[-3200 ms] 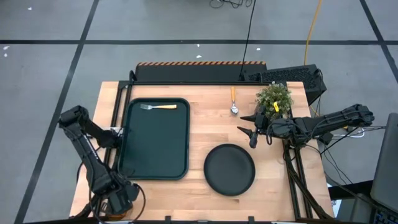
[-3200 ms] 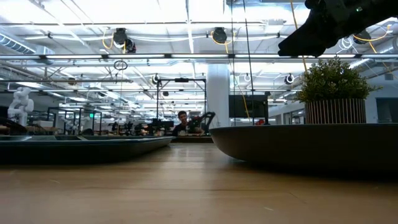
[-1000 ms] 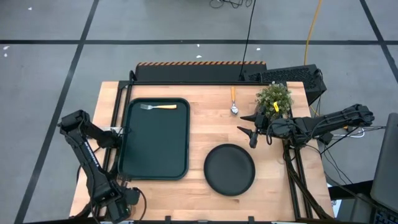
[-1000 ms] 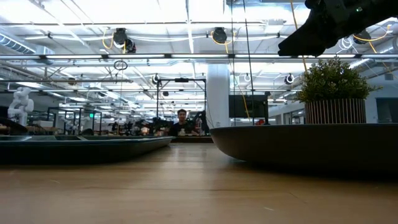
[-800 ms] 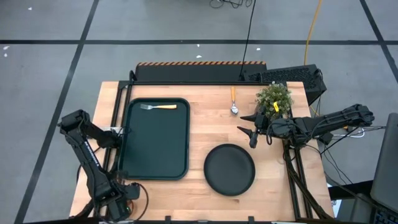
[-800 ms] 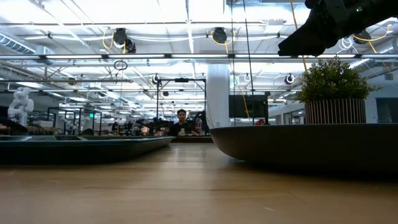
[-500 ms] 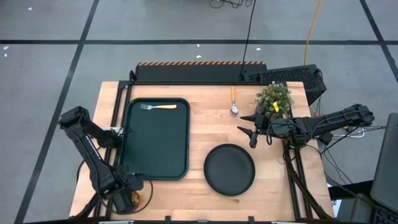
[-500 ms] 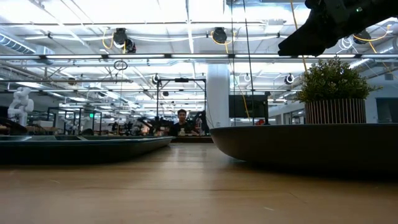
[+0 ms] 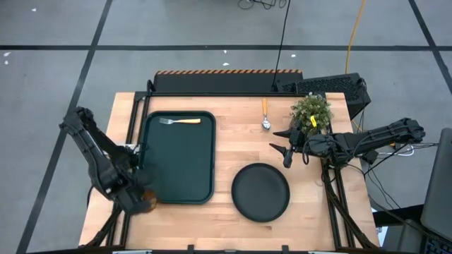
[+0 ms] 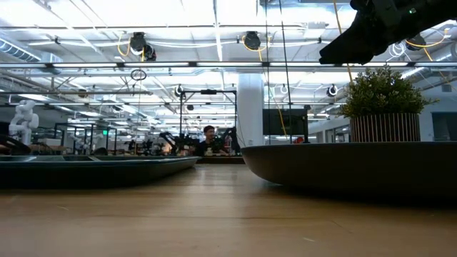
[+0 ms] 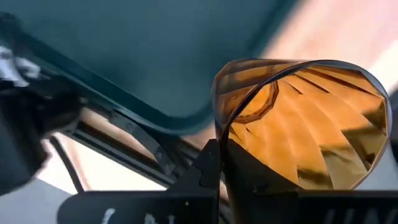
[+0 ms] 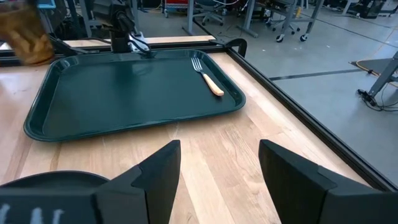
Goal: Pick and place plate/cup/fork/spoon on tray
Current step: Put the brown glass on the black tray
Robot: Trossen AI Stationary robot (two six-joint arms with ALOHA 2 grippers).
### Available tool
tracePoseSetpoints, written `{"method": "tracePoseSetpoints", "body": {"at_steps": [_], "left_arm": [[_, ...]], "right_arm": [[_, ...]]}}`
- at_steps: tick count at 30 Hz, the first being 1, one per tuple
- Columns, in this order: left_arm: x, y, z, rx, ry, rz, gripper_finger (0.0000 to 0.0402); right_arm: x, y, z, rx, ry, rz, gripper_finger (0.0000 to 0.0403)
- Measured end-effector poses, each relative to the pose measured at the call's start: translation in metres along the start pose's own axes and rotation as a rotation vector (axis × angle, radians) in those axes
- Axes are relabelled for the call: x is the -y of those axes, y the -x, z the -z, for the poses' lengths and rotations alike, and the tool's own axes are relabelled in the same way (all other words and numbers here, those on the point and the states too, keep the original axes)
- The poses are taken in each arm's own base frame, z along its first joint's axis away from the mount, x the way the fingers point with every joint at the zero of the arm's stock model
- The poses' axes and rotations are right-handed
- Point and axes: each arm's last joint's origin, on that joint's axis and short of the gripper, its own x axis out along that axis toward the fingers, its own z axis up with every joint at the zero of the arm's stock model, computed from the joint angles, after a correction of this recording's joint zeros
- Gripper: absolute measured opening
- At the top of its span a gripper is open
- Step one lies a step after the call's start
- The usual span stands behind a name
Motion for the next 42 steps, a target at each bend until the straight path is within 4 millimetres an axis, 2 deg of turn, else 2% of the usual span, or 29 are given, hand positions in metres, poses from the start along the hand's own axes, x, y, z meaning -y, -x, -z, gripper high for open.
{"method": "tracePoseSetpoints", "body": {"at_steps": [6,10,16,23,29,36,42], "left_arm": [[-0.028,0.014,-0.006,0.047,0.263,0.01,0.0005],[-0.038,0.009,-0.008,0.025,0.382,0.006,0.0005],[-0.047,-0.01,-0.007,-0.052,0.42,-0.052,0.0005],[-0.054,-0.032,-0.006,-0.073,0.431,-0.01,0.0005],[-0.067,-0.054,-0.002,-0.116,0.457,-0.021,0.0005],[-0.078,-0.056,0.0,-0.118,0.527,-0.015,0.0005],[-0.082,-0.055,0.001,-0.114,0.583,-0.049,0.0023]], "right_arm": [[0.0,0.0,0.0,0.0,0.0,0.0,0.0212],[0.0,0.0,0.0,0.0,0.0,-0.001,0.0212],[0.0,0.0,0.0,0.0,0.0,-0.003,0.0212],[0.0,0.0,0.0,0.0,0.0,-0.003,0.0212],[0.0,0.0,0.0,0.0,0.0,-0.003,0.0212],[0.0,0.0,0.0,0.0,0.0,-0.003,0.0212],[0.0,0.0,0.0,-0.001,0.0,-0.003,0.0212]]}}
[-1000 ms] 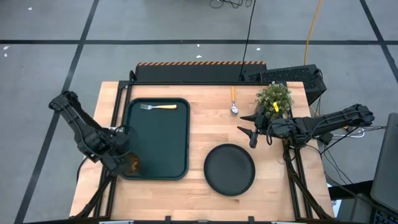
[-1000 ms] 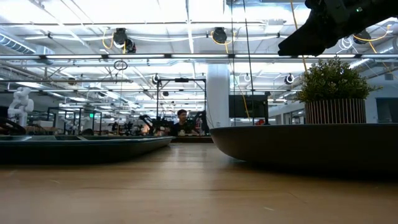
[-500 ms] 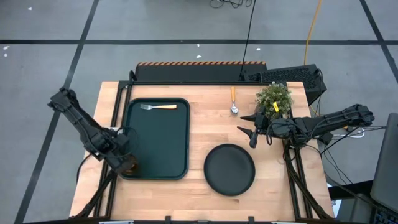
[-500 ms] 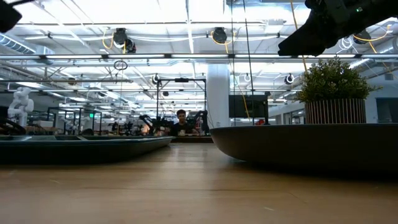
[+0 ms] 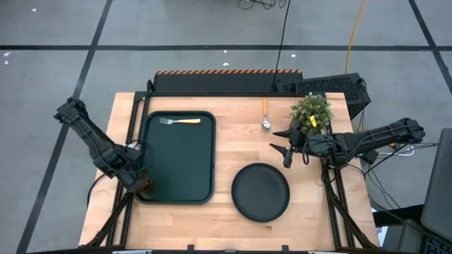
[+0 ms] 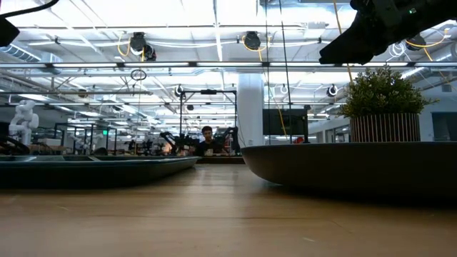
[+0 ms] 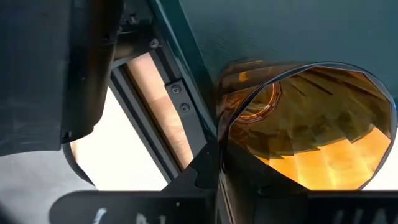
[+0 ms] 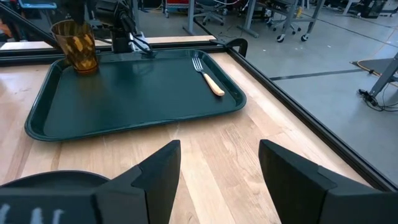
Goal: Pick and place plate/cup/fork/spoon on tray
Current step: Put the brown glass on the black tray
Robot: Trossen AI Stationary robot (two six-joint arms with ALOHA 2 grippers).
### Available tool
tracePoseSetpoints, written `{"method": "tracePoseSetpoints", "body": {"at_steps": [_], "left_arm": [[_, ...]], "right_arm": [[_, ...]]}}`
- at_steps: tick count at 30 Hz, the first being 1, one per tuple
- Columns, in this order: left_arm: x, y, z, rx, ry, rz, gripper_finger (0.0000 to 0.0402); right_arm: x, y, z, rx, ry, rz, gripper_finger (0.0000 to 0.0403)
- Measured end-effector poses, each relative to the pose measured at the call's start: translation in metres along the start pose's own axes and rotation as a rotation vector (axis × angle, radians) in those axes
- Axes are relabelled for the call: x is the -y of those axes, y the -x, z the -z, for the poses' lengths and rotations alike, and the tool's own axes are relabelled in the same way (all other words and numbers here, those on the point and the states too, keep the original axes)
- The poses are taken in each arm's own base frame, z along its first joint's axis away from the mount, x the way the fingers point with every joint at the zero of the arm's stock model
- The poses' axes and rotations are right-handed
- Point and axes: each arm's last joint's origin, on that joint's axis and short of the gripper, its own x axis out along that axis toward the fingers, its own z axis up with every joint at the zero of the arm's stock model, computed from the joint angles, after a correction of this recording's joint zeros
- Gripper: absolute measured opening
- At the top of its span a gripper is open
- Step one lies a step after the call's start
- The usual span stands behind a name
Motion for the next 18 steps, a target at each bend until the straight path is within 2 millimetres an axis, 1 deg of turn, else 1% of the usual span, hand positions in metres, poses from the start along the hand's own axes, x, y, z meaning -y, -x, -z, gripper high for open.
{"method": "tracePoseSetpoints", "body": {"at_steps": [15,18], "left_arm": [[0.0032,0.0001,0.0012,-0.01,-0.006,0.034,0.0031],[0.0035,0.0,0.0007,0.006,-0.006,0.04,0.0042]], "right_arm": [[0.0,0.0,0.0,0.0,0.0,0.0,0.0212],[0.0,0.0,0.0,0.0,0.0,0.0,0.0212]]}}
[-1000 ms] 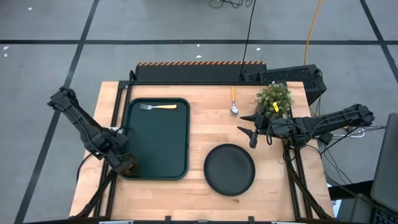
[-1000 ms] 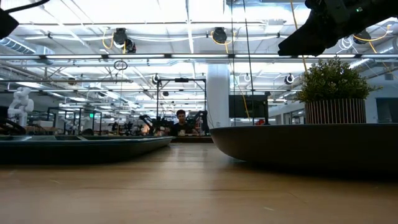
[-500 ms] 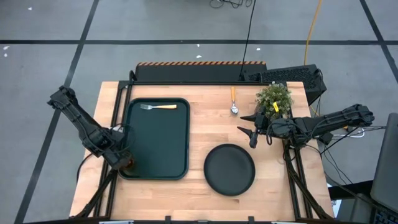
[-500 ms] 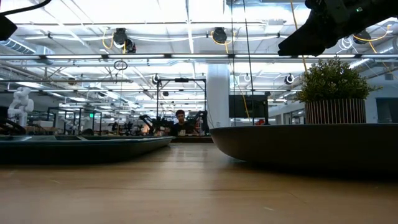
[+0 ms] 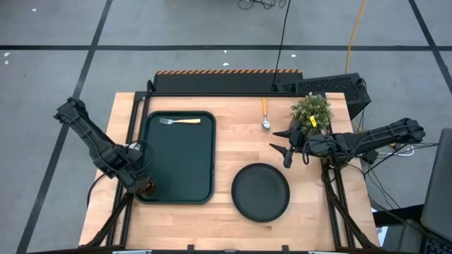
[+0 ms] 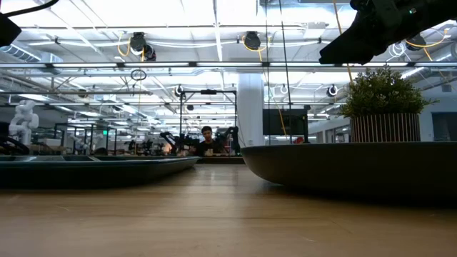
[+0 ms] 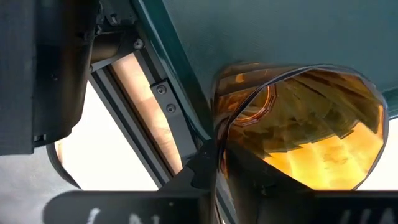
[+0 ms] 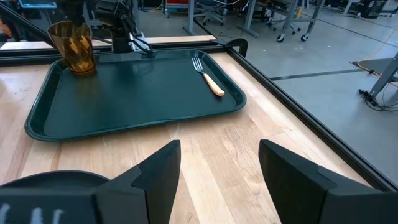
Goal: Pick and place plate/cup/fork/spoon on tray
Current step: Put the brown glass on the black tray, then put the black plate on the black tray
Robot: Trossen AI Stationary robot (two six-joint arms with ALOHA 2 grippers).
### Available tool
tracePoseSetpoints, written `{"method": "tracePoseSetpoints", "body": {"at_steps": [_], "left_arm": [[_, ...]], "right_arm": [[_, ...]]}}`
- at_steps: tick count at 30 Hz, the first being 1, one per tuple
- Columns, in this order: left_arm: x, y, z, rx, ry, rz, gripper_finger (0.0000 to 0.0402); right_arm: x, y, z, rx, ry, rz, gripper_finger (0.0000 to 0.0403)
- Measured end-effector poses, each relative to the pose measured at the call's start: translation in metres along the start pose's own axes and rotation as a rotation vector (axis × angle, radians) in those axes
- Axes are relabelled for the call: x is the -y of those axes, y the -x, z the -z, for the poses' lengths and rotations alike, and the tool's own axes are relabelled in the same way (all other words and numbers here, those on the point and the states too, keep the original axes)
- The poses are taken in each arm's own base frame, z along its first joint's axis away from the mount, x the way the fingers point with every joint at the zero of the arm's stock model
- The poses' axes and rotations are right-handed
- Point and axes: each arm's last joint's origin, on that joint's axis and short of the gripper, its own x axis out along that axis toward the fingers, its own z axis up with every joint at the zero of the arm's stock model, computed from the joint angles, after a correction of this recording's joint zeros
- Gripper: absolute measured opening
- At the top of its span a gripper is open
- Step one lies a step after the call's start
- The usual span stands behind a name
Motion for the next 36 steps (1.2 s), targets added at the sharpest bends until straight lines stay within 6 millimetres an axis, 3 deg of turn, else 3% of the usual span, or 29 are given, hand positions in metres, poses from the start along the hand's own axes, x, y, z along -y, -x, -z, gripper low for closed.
{"method": "tracePoseSetpoints", "body": {"at_steps": [9,16,27,36], "left_arm": [[0.0,0.0,0.0,0.002,-0.01,0.0,0.0137],[0.001,0.0,0.0,0.013,-0.021,0.014,0.018],[0.002,0.002,0.001,-0.009,-0.092,0.017,0.0193],[-0.002,0.028,0.002,0.005,-0.096,0.038,0.0193]], "right_arm": [[0.0,0.0,0.0,0.0,0.0,0.0,0.0212],[0.0,0.0,0.0,0.0,0.0,0.0,0.0212],[0.0,0.0,0.0,0.0,0.0,0.0,0.0212],[0.0,0.0,0.0,0.0,0.0,0.001,0.0212]]}}
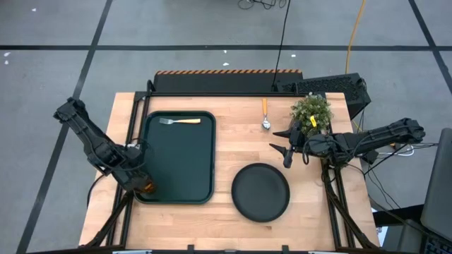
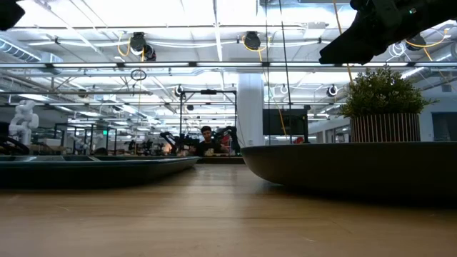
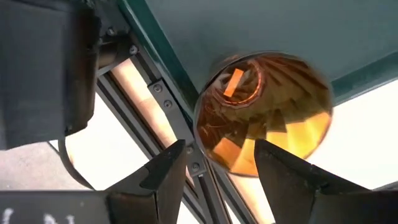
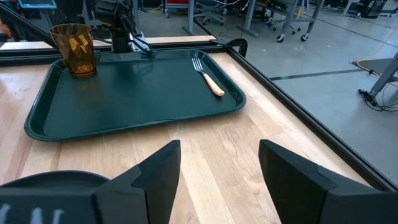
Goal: Pick and place plate/cup/fork/spoon on tray
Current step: Put the black plate on the black tray
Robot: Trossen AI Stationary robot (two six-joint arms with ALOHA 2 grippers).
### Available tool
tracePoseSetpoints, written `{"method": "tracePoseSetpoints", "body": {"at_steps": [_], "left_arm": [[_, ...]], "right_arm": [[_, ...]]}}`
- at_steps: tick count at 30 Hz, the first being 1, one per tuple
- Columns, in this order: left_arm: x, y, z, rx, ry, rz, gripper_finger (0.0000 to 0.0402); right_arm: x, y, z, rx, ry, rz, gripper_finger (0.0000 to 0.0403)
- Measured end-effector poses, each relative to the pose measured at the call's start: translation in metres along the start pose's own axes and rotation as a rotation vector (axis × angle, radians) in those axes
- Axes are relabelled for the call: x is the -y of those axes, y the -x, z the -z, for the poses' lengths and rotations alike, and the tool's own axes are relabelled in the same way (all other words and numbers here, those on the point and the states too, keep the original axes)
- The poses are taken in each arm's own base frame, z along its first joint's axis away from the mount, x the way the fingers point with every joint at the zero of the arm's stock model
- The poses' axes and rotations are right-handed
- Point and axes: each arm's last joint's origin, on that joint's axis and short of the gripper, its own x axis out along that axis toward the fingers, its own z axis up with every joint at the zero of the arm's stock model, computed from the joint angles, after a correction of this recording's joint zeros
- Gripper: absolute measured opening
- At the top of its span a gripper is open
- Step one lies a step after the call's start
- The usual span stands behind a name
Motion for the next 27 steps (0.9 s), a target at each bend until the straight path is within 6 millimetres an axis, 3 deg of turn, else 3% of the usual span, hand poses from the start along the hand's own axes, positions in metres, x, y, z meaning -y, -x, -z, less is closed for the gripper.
{"method": "tracePoseSetpoints", "body": {"at_steps": [6,9,13,17,22,27], "left_arm": [[0.0,0.027,-0.001,0.084,0.009,0.084,0.0193],[0.002,0.043,-0.006,0.214,0.009,0.181,0.0193],[0.005,0.069,-0.016,0.519,-0.003,0.331,0.0193],[0.01,0.09,-0.025,0.937,-0.066,0.423,0.0193],[0.03,0.103,-0.027,1.364,-0.184,0.351,0.0193],[0.059,0.098,-0.028,1.54,-0.225,0.19,0.0193]], "right_arm": [[0.0,0.0,0.0,0.0,0.0,0.001,0.0212],[0.0,0.0,-0.002,0.02,-0.011,-0.002,0.0212],[-0.002,-0.001,-0.006,0.058,-0.028,-0.032,0.0212],[-0.01,-0.013,-0.006,0.06,-0.007,-0.073,0.0212],[-0.026,-0.042,0.009,-0.018,0.068,-0.105,0.0212],[-0.038,-0.063,0.001,-0.104,0.128,-0.092,0.0212]]}}
